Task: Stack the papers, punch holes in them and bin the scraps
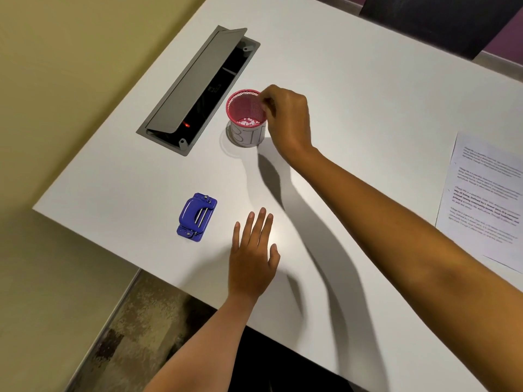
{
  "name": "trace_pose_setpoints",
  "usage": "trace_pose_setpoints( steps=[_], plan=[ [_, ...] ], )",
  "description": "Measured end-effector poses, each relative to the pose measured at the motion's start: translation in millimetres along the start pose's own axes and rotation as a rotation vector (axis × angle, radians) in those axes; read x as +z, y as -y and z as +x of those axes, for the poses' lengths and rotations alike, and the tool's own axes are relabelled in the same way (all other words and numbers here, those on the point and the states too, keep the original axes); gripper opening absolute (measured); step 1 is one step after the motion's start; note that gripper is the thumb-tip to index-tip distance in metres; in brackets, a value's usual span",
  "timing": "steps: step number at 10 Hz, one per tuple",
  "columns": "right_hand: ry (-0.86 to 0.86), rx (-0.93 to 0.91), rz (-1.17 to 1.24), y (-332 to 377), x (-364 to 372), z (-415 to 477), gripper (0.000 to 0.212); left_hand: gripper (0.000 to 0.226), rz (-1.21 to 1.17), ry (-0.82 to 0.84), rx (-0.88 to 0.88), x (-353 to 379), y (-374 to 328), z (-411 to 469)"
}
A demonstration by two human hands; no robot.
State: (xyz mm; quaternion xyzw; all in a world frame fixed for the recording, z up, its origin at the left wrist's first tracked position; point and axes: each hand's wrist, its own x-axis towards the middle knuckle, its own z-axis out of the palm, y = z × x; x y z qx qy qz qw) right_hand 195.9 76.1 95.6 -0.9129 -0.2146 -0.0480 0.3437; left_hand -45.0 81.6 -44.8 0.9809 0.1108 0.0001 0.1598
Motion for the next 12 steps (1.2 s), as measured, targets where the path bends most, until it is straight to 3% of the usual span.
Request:
trace_pose_setpoints(
  steps=[1, 3, 5, 7, 9, 11, 12],
  plan=[
    [-0.089, 0.039, -0.033, -21.3, -9.4, -39.4, 0.033, 0.065, -0.016, 0.000, 0.002, 1.9, 1.6, 0.6],
    [-0.172, 0.190, -0.122, -74.4, -32.3, -141.9, 0.026, 0.062, -0.027, -0.028, 0.021, 3.7, 2.2, -2.1],
    [-0.182, 0.390, -0.173, -113.0, -52.8, -250.1, 0.017, 0.063, -0.010, 0.029, 0.009, 1.5, 2.9, -1.0],
    [-0.124, 0.547, -0.229, -122.8, -62.2, -320.6, 0.028, 0.061, 0.069, 0.018, 0.025, -2.6, 0.8, -2.7],
    [-0.089, 0.560, -0.229, -125.6, -61.4, -356.5, 0.040, 0.062, 0.110, 0.079, 0.052, -14.4, -9.8, -6.1],
    [-0.033, 0.558, -0.296, -124.3, -63.9, -354.2, 0.052, 0.090, 0.082, 0.185, 0.080, -20.8, -23.5, -9.8],
    [-0.074, 0.520, -0.319, -118.5, -67.9, -345.0, 0.054, 0.082, 0.076, 0.171, 0.133, -16.2, -36.2, -13.4]
  ],
)
